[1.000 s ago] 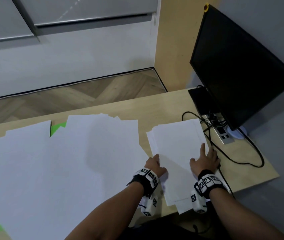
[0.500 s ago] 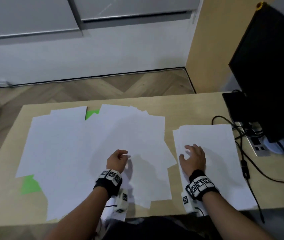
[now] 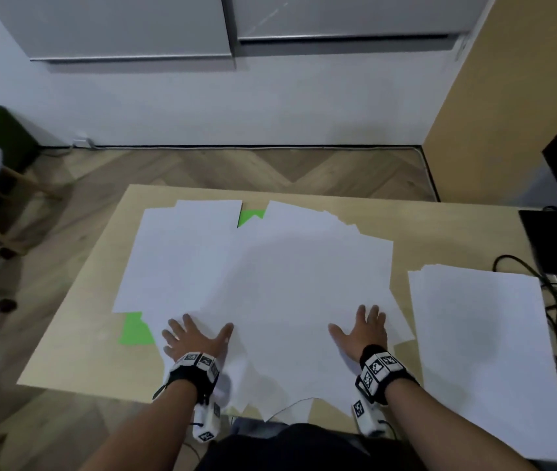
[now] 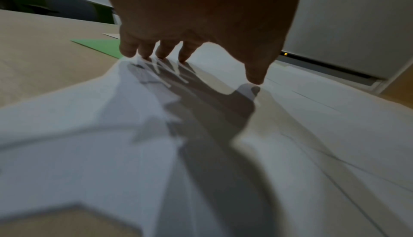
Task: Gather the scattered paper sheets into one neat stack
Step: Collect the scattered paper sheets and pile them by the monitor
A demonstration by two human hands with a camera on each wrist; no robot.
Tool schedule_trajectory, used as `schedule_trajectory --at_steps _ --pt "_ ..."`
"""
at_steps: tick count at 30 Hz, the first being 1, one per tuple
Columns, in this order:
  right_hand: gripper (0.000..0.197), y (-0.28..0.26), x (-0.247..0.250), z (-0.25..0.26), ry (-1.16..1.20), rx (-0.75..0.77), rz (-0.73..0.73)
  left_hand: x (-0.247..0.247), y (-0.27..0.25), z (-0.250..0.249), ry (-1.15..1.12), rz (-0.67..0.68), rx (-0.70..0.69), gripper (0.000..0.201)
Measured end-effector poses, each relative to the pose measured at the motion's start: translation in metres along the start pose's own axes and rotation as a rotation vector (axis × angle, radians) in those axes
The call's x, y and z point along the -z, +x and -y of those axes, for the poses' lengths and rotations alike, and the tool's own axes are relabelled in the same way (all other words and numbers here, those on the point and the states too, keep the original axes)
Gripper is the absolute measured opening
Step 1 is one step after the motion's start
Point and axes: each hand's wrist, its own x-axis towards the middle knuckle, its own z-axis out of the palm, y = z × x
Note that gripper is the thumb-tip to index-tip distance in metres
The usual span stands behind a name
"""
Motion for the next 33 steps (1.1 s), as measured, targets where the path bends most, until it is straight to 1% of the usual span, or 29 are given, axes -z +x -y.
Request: schedule_trajectory --at_steps 3,5,8,10,12,17,20,24,26,29,31,33 --pt "0.107 -0.006 -0.009 0.018 -0.026 -0.024 0.016 0.013 0.01 0.007 0.046 -0.023 -0.032 0.113" --pt "0.11 -0.009 -0.013 0.032 -0.021 -0.038 0.021 0.021 0.019 0.008 0.02 -0.045 -0.066 0.111" --pt "0.113 -0.013 -0.02 0.051 -0.007 -0.06 -0.01 0.029 0.038 0.004 -0.05 -0.005 -0.098 0.109" --pt "0.11 -0.015 -0.026 0.066 0.028 -0.056 -0.027 0.037 0.05 0.0 -0.047 0.025 -0.111 0.104" --pt "0.107 -0.019 -0.033 0.084 0.05 -0.027 -0.013 0.043 0.06 -0.001 -0.029 0.038 -0.12 0.098" --pt "0.103 -0.028 -0.056 0.121 0.008 0.011 0.004 0.049 0.072 0.003 0.041 0.059 -0.199 0.09" --pt "0.098 -0.034 -0.065 0.135 -0.071 0.008 -0.02 0.05 0.077 0.003 0.063 0.065 -0.239 0.087" --pt "0.09 -0.047 -0.074 0.154 -0.162 0.035 -0.011 0.049 0.08 -0.01 0.012 0.11 -0.394 0.076" --pt "0.085 -0.055 -0.083 0.167 -0.225 0.06 -0.003 0.048 0.079 -0.017 -0.024 0.135 -0.438 0.075" --pt "0.073 -0.069 -0.09 0.184 -0.357 0.168 0.06 0.043 0.077 -0.028 -0.062 0.158 -0.455 0.08" --pt "0.061 -0.08 -0.09 0.189 -0.384 0.245 0.117 0.039 0.076 -0.037 -0.096 0.17 -0.443 0.086" --pt "0.054 -0.087 -0.086 0.189 -0.411 0.297 0.152 0.036 0.077 -0.05 -0.172 0.177 -0.405 0.092"
